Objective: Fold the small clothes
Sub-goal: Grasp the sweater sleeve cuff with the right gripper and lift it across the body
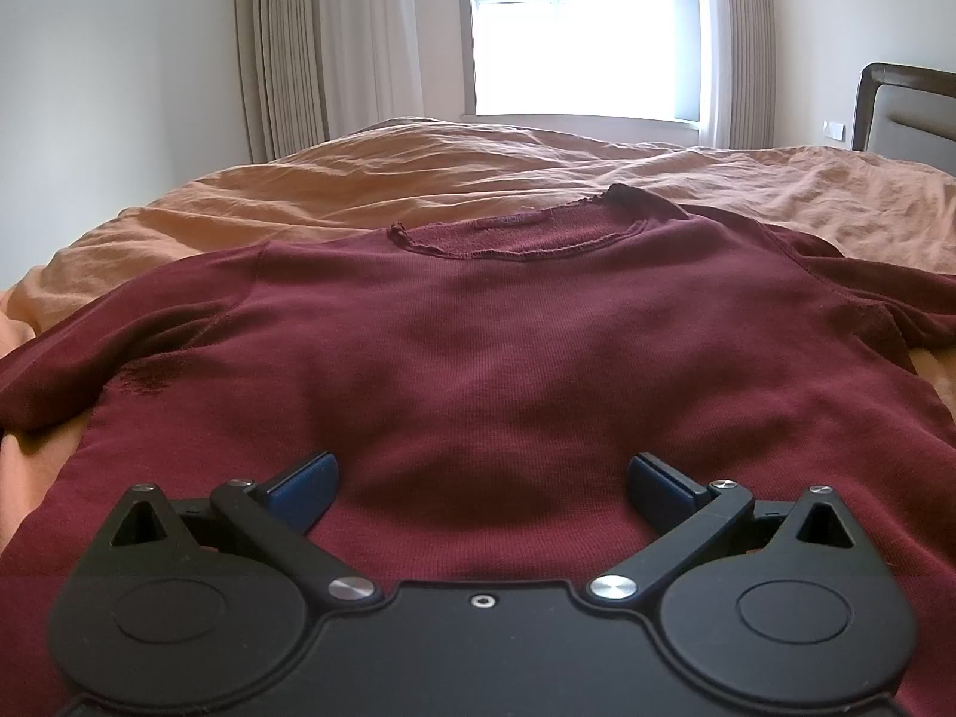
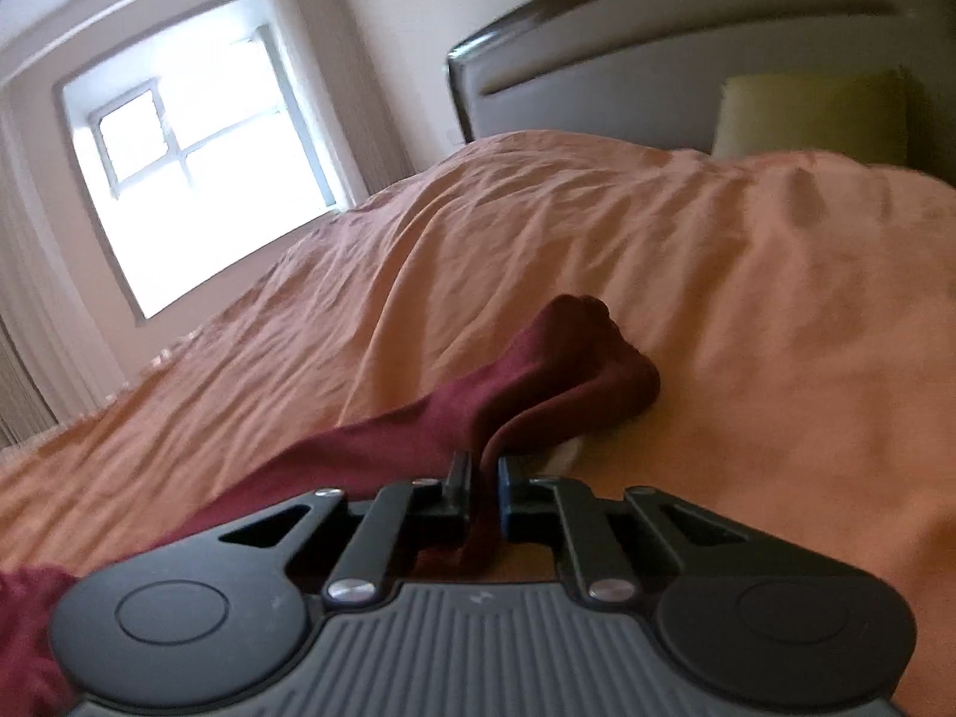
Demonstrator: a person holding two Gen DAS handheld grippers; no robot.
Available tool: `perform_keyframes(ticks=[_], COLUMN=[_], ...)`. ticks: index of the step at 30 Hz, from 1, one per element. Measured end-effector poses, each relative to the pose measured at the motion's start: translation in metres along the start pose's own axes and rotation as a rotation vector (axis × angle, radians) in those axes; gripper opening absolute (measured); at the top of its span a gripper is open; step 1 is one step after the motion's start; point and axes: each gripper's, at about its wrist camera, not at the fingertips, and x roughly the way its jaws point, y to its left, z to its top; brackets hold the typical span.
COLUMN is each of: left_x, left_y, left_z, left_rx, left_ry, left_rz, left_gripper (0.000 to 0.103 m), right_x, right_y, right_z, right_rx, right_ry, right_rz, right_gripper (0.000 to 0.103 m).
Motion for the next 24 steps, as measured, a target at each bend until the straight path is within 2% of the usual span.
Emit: perform_keyframes(ticks=[5,9,12,15,19,21,24], left_x=[0.000,0.000,-0.002,-0.012,-0.039,-0.054,-0.071], left_y=[0.000,0.000,0.002,0.008,0.023,0.033,0.051], left_z=[0.000,0.000,0.005,0.017,0.039,0.050,0.063], left_rx=[0.001,0.001,-0.003,-0.029,-0.102,-0.124,-0.142], left_ry=[0.001,0.001,0.016,0.035,0.012,-0.010,-0.048], left_rz=[0.000,0.000,-0.015,-0.074,-0.150,-0.159,-0.135], left_gripper=[0.103,0.103,0.103,0.103,0.102,0.102,0.102], right_x=[-0.007,-0.005,-0.017,-0.033,-0.057,-0.069,-0.087], right_y=[-0.020,-0.021,0.003,0.036,0.090,0.124,0.176], right_z=[0.001,0.002,0.008,0.020,0.031,0.031,0.022], right_rx=[0.089,0.123,0.040,-0.076,-0.243,-0.333,-0.465], right_ry=[0.083,0.069,-0.003,-0.080,-0.173,-0.222,-0.283], right_rz=[0.027,0.029,0.034,0.075,0.139,0.180,0.257], right_gripper=[0.009,0.009,0.009,0.009,0.009,0.009,0.009])
